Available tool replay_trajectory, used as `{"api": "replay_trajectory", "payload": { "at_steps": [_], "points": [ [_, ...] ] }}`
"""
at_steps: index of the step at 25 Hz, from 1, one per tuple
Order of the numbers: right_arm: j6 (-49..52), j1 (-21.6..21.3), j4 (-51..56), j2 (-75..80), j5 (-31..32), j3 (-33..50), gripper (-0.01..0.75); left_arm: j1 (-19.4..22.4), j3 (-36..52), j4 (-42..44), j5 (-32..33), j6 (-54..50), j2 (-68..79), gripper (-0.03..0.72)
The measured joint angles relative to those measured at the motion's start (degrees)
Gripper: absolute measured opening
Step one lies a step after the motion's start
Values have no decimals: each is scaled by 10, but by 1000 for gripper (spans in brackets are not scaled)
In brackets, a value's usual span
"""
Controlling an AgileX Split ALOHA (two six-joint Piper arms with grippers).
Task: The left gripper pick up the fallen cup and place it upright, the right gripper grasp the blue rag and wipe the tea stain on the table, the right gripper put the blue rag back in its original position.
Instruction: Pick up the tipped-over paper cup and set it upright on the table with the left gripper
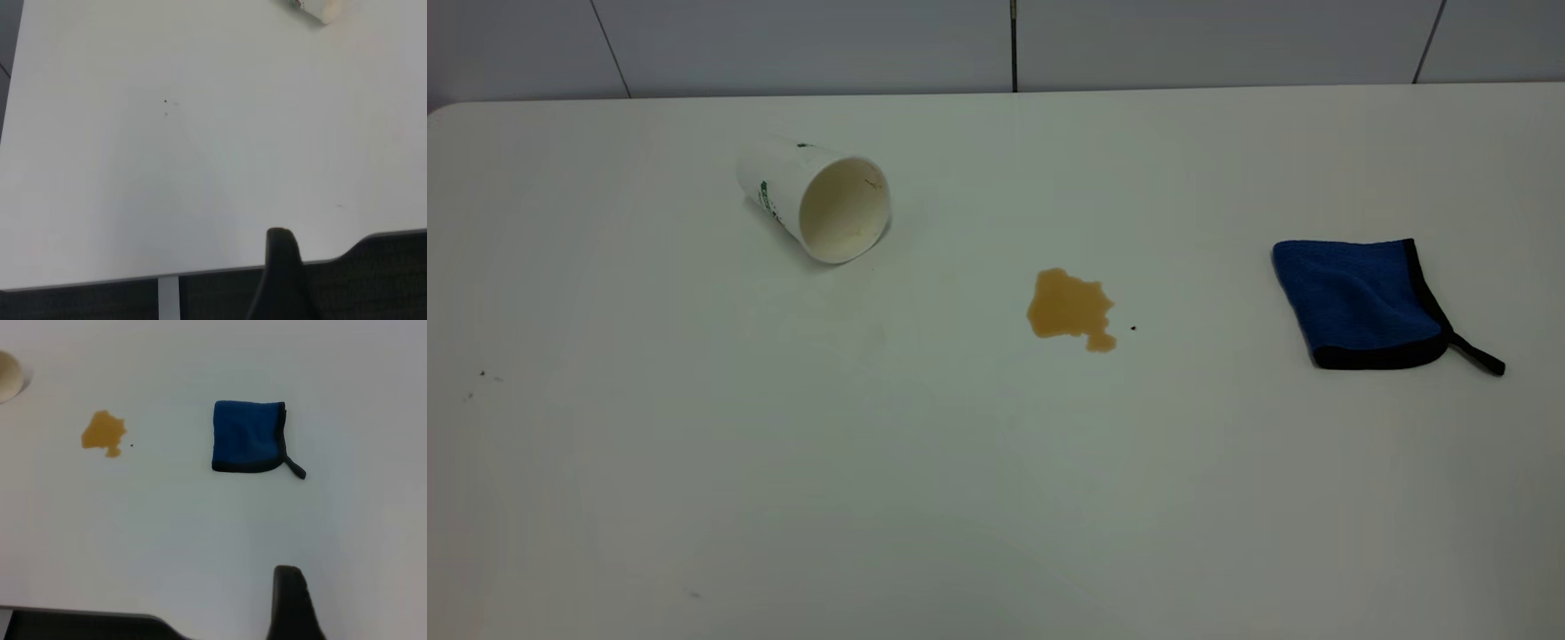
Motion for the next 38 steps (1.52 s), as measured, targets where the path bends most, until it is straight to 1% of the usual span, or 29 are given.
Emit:
{"api": "replay_trajectory", "payload": {
  "at_steps": [14,18,21,24,28,34,36,38],
  "points": [
    [0,0,0,0,0,0,534,0,0,1,-2,-5,0,583],
    [0,0,0,0,0,0,534,0,0,41,-10,-35,14,583],
    [0,0,0,0,0,0,534,0,-4,64,-26,-48,77,583],
    [0,0,0,0,0,0,534,0,-17,64,-93,-49,169,588],
    [0,0,0,0,0,0,534,0,-48,63,-182,-41,326,596],
    [0,0,0,0,0,0,534,-2,-124,44,-264,0,561,594],
    [0,0,0,0,0,0,534,-14,-149,43,-290,4,619,591],
    [0,0,0,0,0,0,534,-44,-171,46,-324,4,674,591]
  ]
}}
